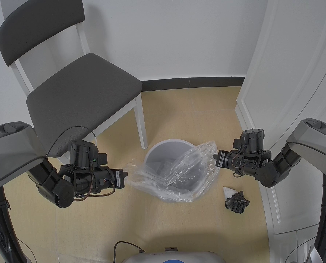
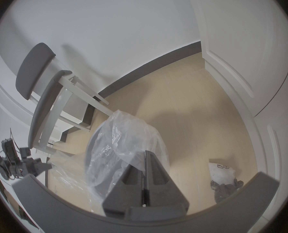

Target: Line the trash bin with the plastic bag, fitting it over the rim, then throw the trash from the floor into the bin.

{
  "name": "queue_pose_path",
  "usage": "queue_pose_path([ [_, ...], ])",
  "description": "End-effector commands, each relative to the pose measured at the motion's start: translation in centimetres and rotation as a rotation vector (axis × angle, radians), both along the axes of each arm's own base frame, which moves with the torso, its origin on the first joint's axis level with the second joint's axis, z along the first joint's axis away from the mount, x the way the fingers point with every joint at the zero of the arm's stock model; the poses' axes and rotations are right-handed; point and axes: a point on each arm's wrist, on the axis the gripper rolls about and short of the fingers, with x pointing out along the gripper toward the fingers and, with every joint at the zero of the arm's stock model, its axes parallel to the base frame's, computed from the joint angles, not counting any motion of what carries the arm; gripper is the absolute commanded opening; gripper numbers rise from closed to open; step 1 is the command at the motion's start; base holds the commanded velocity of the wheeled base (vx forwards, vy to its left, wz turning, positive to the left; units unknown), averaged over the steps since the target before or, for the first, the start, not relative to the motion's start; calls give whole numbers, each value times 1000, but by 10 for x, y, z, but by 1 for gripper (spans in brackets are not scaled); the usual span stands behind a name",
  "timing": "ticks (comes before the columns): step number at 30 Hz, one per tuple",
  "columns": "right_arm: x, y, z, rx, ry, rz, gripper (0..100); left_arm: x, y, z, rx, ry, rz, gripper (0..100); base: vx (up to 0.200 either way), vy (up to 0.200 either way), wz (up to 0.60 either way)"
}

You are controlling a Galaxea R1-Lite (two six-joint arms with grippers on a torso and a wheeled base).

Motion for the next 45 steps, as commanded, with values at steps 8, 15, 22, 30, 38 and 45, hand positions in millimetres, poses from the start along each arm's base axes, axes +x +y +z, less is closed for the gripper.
queue_pose_path([
  [8,-12,-4,6,-58,-16,32,0,-3,4,0,109,-6,9,0,0,0,0],
  [15,-20,-6,8,-70,-12,74,0,-7,6,-3,147,24,-11,0,0,0,0],
  [22,-24,-8,12,-100,15,89,0,-10,8,0,171,39,-21,0,0,0,0],
  [30,-29,-10,12,-138,19,108,0,-15,10,1,192,87,-30,0,0,0,0],
  [38,-30,-10,11,-141,22,111,0,-18,11,2,229,89,-57,0,0,0,0],
  [45,-33,-11,10,-166,19,129,0,-21,12,6,234,101,-59,0,0,0,0],
])
